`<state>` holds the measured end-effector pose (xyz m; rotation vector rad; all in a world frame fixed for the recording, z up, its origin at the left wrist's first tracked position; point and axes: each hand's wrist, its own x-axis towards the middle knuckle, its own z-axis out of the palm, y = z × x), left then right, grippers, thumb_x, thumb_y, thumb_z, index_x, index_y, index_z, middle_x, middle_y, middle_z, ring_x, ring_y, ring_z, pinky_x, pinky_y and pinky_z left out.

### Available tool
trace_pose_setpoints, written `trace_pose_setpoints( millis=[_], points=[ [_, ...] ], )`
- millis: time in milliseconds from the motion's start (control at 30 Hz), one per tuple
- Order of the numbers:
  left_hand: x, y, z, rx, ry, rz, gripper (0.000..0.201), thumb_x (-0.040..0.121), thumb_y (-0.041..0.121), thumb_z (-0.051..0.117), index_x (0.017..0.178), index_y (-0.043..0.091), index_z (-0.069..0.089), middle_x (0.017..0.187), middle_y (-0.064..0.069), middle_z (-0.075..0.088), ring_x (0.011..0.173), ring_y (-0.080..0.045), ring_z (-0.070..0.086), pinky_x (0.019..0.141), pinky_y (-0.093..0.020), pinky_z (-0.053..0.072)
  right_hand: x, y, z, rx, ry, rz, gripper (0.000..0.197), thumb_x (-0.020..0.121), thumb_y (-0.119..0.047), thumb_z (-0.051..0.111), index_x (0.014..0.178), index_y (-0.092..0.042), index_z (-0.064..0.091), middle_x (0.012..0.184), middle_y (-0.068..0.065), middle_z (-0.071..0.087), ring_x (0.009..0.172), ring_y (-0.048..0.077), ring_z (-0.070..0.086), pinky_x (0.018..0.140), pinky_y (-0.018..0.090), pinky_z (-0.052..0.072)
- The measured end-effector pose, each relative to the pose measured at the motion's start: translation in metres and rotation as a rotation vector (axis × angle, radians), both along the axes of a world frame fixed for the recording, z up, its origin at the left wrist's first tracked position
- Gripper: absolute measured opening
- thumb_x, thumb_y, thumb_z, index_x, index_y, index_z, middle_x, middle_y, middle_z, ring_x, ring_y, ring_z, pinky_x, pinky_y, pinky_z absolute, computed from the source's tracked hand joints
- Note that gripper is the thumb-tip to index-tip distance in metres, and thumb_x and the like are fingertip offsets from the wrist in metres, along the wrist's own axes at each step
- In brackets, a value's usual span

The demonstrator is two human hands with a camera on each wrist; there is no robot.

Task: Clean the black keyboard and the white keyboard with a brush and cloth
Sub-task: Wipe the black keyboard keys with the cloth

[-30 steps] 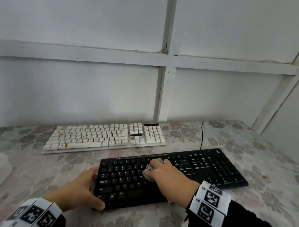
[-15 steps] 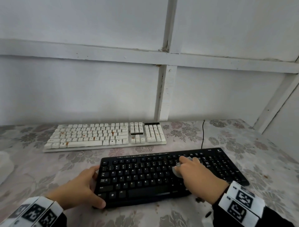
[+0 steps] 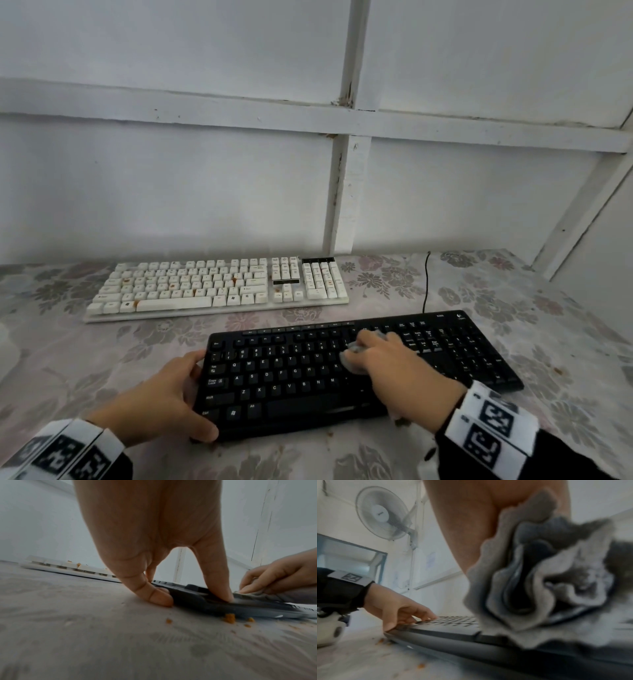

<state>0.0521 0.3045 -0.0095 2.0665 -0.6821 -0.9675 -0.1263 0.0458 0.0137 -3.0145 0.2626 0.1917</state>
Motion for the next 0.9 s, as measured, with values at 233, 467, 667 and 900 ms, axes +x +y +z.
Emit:
trace_pose_setpoints(
  millis=[233, 467, 667, 900],
  points=[
    [-0.001, -0.002, 0.002, -0.006, 0.012, -0.003, 0.1, 0.044, 0.005, 0.085, 0.124, 0.032, 0.032, 0.11, -0.004, 0.052, 0.079, -0.013, 0.058, 0.059, -0.016, 0.046, -0.018, -0.028, 0.02, -0.103, 0.093, -0.171, 0.033, 0.08, 0.01, 0.039, 0.069, -0.021, 0.042, 0.075, -0.012, 0.016, 0.067, 0.012, 0.024, 0.055, 0.015, 0.016],
    [-0.005, -0.004, 0.007, -0.026, 0.016, 0.004, 0.092, 0.053, -0.012, 0.082, 0.124, 0.024, 0.036, 0.105, -0.005, 0.053, 0.07, -0.009, 0.058, 0.054, -0.013, 0.046, 0.028, 0.039, 0.02, 0.089, -0.001, 0.121, 0.031, 0.079, 0.011, 0.04, 0.089, -0.015, 0.053, 0.102, 0.004, 0.035, 0.091, 0.022, 0.032, 0.073, 0.032, 0.029],
    [-0.008, -0.003, 0.014, -0.084, 0.053, -0.013, 0.109, 0.017, 0.025, 0.092, 0.113, 0.032, 0.04, 0.105, -0.003, 0.055, 0.066, -0.007, 0.06, 0.053, -0.013, 0.046, 0.013, 0.011, 0.006, 0.066, 0.034, 0.044, 0.032, 0.076, 0.01, 0.041, 0.089, -0.018, 0.05, 0.101, 0.0, 0.032, 0.089, 0.02, 0.031, 0.082, 0.038, 0.038],
    [-0.005, 0.0, 0.007, -0.037, 0.013, -0.035, 0.123, 0.013, 0.029, 0.092, 0.122, 0.029, 0.037, 0.107, -0.003, 0.052, 0.077, -0.013, 0.056, 0.057, -0.014, 0.044, -0.022, -0.041, 0.009, -0.06, 0.084, -0.191, 0.031, 0.079, 0.011, 0.04, 0.085, -0.017, 0.052, 0.082, -0.007, 0.026, 0.07, 0.014, 0.028, 0.058, 0.023, 0.024]
  ],
)
